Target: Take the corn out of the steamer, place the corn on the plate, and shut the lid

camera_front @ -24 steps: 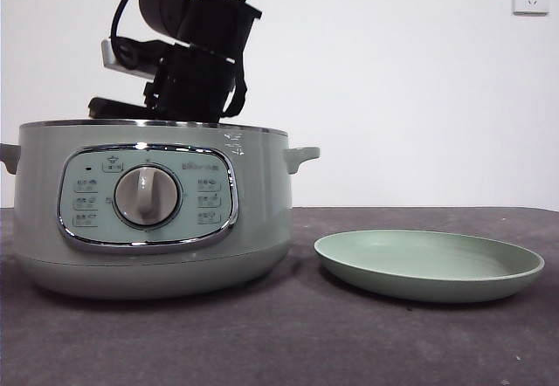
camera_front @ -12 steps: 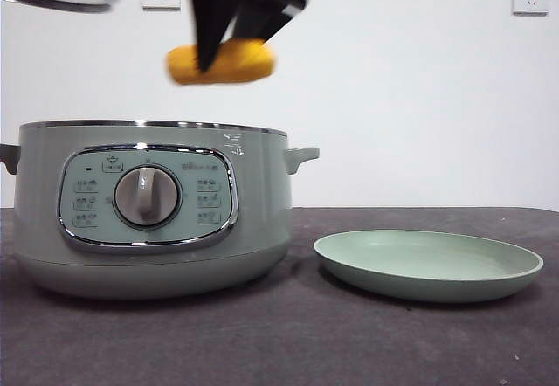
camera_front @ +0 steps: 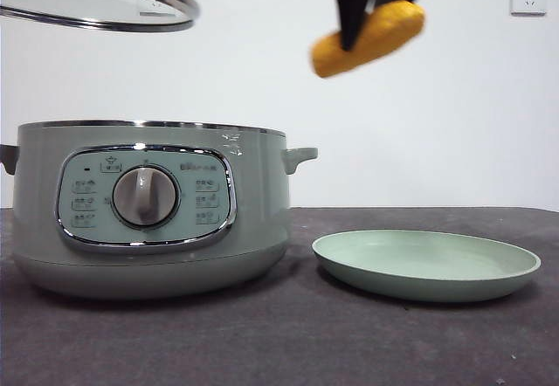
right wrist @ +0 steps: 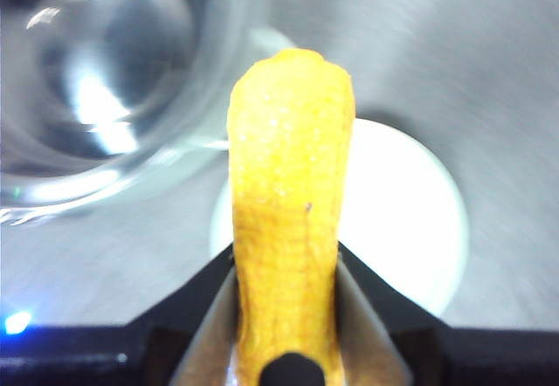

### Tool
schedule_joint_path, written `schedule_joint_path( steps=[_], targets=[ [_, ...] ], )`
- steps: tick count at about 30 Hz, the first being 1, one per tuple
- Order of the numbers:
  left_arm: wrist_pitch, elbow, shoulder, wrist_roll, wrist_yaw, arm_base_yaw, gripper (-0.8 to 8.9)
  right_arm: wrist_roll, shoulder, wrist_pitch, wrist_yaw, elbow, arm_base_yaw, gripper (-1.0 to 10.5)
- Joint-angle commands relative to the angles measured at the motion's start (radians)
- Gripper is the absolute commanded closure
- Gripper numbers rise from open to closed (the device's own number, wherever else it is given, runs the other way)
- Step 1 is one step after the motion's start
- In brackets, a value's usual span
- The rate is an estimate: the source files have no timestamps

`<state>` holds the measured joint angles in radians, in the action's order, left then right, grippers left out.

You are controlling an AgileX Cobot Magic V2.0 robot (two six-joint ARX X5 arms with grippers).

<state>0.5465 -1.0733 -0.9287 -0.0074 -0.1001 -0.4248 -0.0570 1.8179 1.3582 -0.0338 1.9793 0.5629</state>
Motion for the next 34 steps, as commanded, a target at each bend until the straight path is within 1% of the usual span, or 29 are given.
schedule_joint_path(
  steps=[1, 6, 11, 14, 22, 24, 26, 27, 30, 32, 34],
  targets=[
    [-0.068, -0.012, -0.005, 0.008, 0.023, -0.002, 8.22, 0.047, 0.008, 0.019, -0.001, -0.048, -0.074, 9.6],
    [-0.075, -0.012, -0.023, 0.008, 0.027, -0.002, 8.22, 0.058, 0.007, 0.019, 0.002, -0.155, -0.168, 9.6],
    [-0.082, -0.012, -0.027, 0.008, 0.027, -0.002, 8.22, 0.06, 0.007, 0.008, 0.002, -0.295, -0.189, 9.6],
    [-0.093, -0.012, -0.027, 0.008, 0.026, -0.002, 8.22, 0.06, 0.001, -0.065, 0.002, -0.385, -0.175, 9.6],
    [-0.104, -0.012, -0.027, 0.008, 0.026, -0.002, 8.22, 0.108, -0.011, -0.377, 0.0, -0.61, -0.099, 9.6],
    [-0.106, -0.012, -0.027, 0.008, 0.026, -0.002, 8.22, 0.113, -0.011, -0.48, 0.0, -0.66, -0.078, 9.6],
    [-0.105, -0.012, -0.027, 0.008, 0.026, -0.002, 8.22, 0.121, -0.011, -0.566, -0.012, -0.702, -0.061, 9.6],
    [-0.105, -0.012, -0.027, 0.008, 0.026, -0.002, 8.22, 0.13, -0.011, -0.605, -0.031, -0.723, -0.052, 9.6],
    [-0.105, -0.012, -0.027, 0.008, 0.026, -0.002, 8.22, 0.138, -0.011, -0.68, -0.081, -0.771, -0.034, 9.6],
    [-0.105, -0.012, -0.027, 0.008, 0.026, -0.002, 8.22, 0.138, -0.011, -0.7, -0.077, -0.794, -0.03, 9.6],
    [-0.106, -0.012, -0.027, 0.008, 0.026, -0.002, 8.22, 0.138, -0.01, -0.698, -0.076, -0.805, -0.031, 9.2]
  ],
)
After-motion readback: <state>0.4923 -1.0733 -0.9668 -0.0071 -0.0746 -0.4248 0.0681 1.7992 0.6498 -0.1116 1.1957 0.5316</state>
